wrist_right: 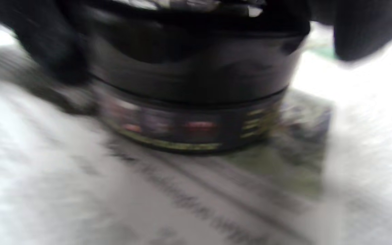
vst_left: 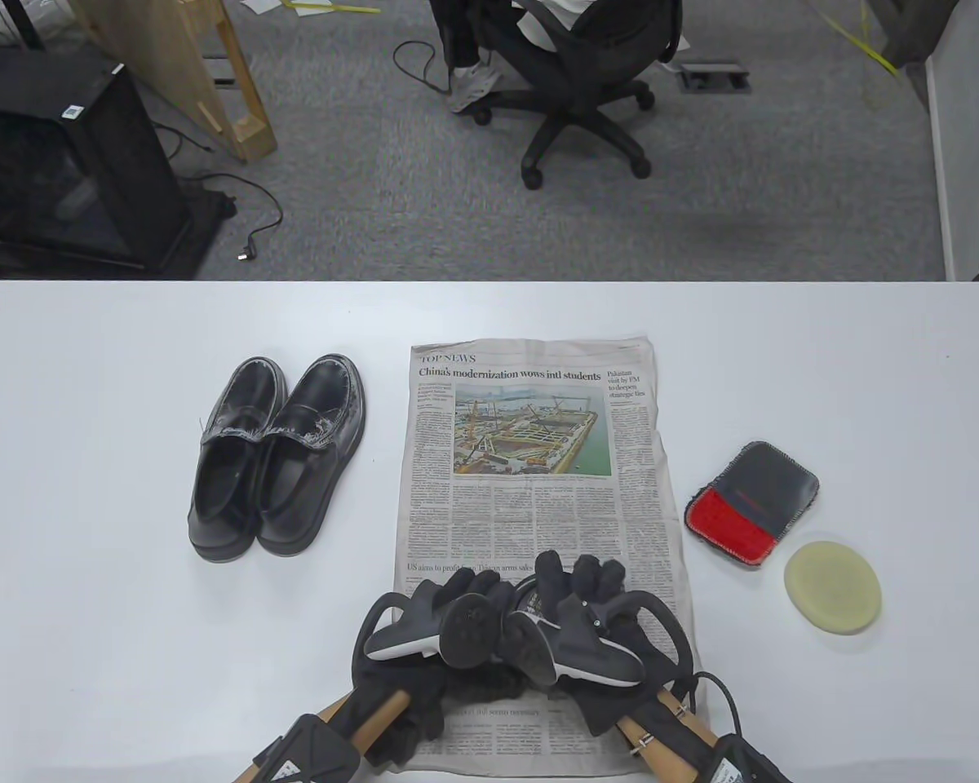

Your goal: Dip and apply leather care cream with polishing sponge on shoes

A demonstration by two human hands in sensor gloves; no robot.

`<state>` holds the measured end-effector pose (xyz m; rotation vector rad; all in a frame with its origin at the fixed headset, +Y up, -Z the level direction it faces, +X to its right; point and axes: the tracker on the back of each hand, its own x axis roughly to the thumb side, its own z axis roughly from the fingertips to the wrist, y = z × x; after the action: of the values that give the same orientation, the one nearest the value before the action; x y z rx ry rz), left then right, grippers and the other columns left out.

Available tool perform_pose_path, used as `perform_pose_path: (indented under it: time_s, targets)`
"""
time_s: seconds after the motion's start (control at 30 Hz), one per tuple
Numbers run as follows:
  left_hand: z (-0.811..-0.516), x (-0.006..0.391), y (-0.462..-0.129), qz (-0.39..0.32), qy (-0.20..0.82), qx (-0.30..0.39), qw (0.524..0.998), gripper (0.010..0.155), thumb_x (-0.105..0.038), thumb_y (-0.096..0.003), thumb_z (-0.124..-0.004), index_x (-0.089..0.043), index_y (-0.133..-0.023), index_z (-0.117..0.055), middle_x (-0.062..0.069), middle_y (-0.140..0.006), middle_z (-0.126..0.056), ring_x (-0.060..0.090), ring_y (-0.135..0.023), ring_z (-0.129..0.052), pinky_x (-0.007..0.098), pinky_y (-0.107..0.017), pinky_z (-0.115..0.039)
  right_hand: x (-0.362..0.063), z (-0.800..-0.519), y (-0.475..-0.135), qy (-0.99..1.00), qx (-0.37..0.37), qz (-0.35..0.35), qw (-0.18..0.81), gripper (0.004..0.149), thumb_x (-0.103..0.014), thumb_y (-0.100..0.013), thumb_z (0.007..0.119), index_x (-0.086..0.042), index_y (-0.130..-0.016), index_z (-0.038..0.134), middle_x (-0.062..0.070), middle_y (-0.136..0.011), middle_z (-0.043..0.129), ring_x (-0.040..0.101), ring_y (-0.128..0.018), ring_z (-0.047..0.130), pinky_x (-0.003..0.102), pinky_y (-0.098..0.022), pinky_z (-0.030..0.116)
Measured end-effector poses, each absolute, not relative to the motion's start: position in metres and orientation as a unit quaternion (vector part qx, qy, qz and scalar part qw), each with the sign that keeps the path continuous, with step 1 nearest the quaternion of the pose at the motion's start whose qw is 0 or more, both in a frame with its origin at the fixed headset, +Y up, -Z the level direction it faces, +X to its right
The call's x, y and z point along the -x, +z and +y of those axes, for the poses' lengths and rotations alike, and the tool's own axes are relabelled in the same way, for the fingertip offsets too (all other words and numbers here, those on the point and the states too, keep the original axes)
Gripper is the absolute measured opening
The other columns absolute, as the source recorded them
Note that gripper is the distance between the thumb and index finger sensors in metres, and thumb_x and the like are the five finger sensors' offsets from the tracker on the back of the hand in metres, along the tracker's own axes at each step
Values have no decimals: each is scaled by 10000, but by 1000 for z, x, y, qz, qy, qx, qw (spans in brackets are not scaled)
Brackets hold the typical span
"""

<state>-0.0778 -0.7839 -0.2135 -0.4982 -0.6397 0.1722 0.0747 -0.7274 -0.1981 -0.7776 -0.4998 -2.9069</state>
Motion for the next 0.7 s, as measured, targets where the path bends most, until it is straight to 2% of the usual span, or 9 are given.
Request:
perform_pose_path:
  time_s: [0.03, 0.1, 0.17, 0.27, 0.37, 0.43, 0.5, 0.63, 0.7]
  targets:
    - [-784, 78, -214, -311, 84, 242, 915, 1018, -589, -507, -712, -31, -1207, -227, 275, -1238, -206, 524, -1050, -233, 679, -685, -321, -79, -724, -199, -945, 279, -169, -1, 956, -644, -551, 524, -29, -1186, 159, 380, -1153, 81, 688, -997, 177, 721, -687, 505]
    - [-784, 78, -214, -311, 84, 242, 915, 1017, -588, -507, -712, -31, -1206, -228, 274, -1238, -206, 526, -1049, -234, 680, -684, -321, -83, -723, -203, -947, 267, -180, 6, 892, -590, -528, 661, -139, -1188, 267, 284, -1213, 245, 629, -1048, 356, 697, -694, 552]
    - [-784, 77, -213, -312, 81, 242, 915, 1016, -587, -506, -708, -31, -1206, -225, 276, -1237, -202, 526, -1049, -231, 682, -683, -321, -82, -725, -205, -959, 243, -140, 34, 935, -662, -486, 622, -155, -1192, 276, 263, -1225, 306, 597, -1035, 467, 649, -689, 631]
    - [-784, 77, -213, -311, 80, 242, 916, 1017, -588, -505, -705, -29, -1206, -223, 277, -1237, -203, 525, -1049, -231, 682, -683, -322, -71, -734, -205, -972, 174, -53, 150, 1034, -769, -499, 343, -3, -1191, 399, 367, -1014, 694, 488, -614, 907, 400, -399, 877]
    - [-784, 78, -214, -311, 82, 242, 916, 1014, -582, -503, -710, -33, -1206, -227, 271, -1239, -206, 522, -1050, -233, 678, -685, -321, -73, -733, -210, -973, 145, -75, 166, 1017, -730, -536, 252, 39, -1174, 441, 314, -892, 835, 359, -455, 996, 277, -273, 908]
    - [-784, 78, -214, -311, 83, 243, 915, 1012, -586, -506, -709, -36, -1207, -228, 271, -1239, -205, 520, -1051, -231, 678, -685, -319, -81, -727, -211, -975, 163, -116, 99, 989, -714, -551, 291, 44, -1178, 391, 360, -1000, 729, 426, -611, 970, 351, -401, 897]
    - [-784, 78, -214, -311, 83, 243, 915, 1010, -585, -509, -706, -34, -1207, -227, 273, -1238, -205, 523, -1049, -232, 679, -685, -320, -87, -724, -208, -952, 238, -190, 17, 912, -651, -548, 502, -71, -1201, 243, 352, -1198, 298, 655, -1036, 387, 707, -678, 562]
    - [-784, 77, -214, -311, 81, 242, 915, 1006, -585, -508, -704, -39, -1207, -230, 272, -1238, -204, 523, -1050, -230, 680, -684, -320, -91, -724, -202, -944, 271, -190, 9, 939, -618, -456, 727, -216, -1172, 271, 264, -1211, 226, 621, -1052, 375, 642, -710, 609]
    - [-784, 77, -214, -310, 79, 242, 916, 1004, -579, -503, -705, -37, -1206, -235, 271, -1237, -206, 520, -1050, -231, 680, -684, -322, -88, -724, -203, -952, 257, -157, 49, 989, -700, -413, 668, -218, -1174, 261, 263, -1217, 290, 609, -1017, 537, 574, -679, 714]
